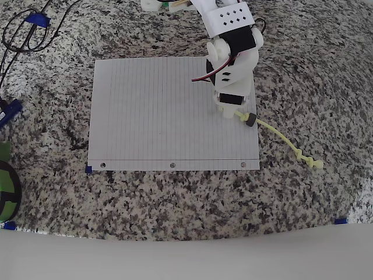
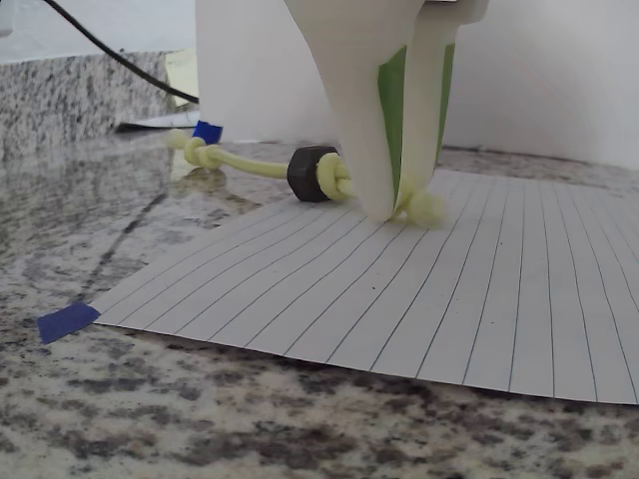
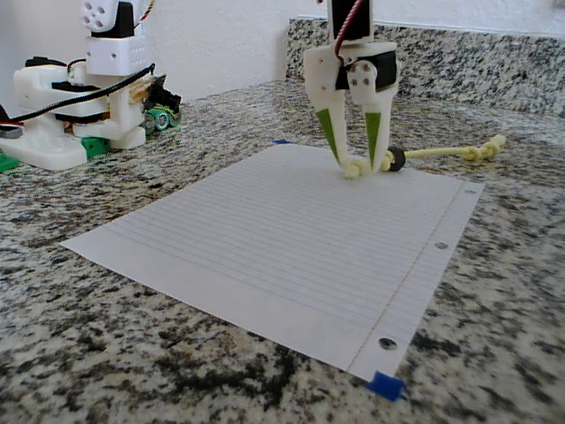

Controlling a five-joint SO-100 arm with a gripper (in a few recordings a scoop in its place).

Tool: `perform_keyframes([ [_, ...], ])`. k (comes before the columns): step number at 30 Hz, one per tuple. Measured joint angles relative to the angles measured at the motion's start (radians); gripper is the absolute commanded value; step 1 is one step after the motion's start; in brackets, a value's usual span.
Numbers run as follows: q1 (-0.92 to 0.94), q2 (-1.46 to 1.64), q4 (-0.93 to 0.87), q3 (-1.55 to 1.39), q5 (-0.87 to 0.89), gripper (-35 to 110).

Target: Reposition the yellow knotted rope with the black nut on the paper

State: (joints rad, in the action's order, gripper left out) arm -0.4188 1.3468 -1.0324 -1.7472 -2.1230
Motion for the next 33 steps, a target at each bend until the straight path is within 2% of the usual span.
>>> perform_keyframes([
  [13,-0.021,-0.009,0.015,0.003,0.000,35],
  [15,-0.021,-0.012,0.017,0.003,0.000,31],
  [18,-0.018,-0.017,0.021,0.006,0.000,15],
  [23,-0.018,-0.017,0.023,0.006,0.003,0],
  [33,0.018,-0.006,-0.023,0.006,0.031,0],
])
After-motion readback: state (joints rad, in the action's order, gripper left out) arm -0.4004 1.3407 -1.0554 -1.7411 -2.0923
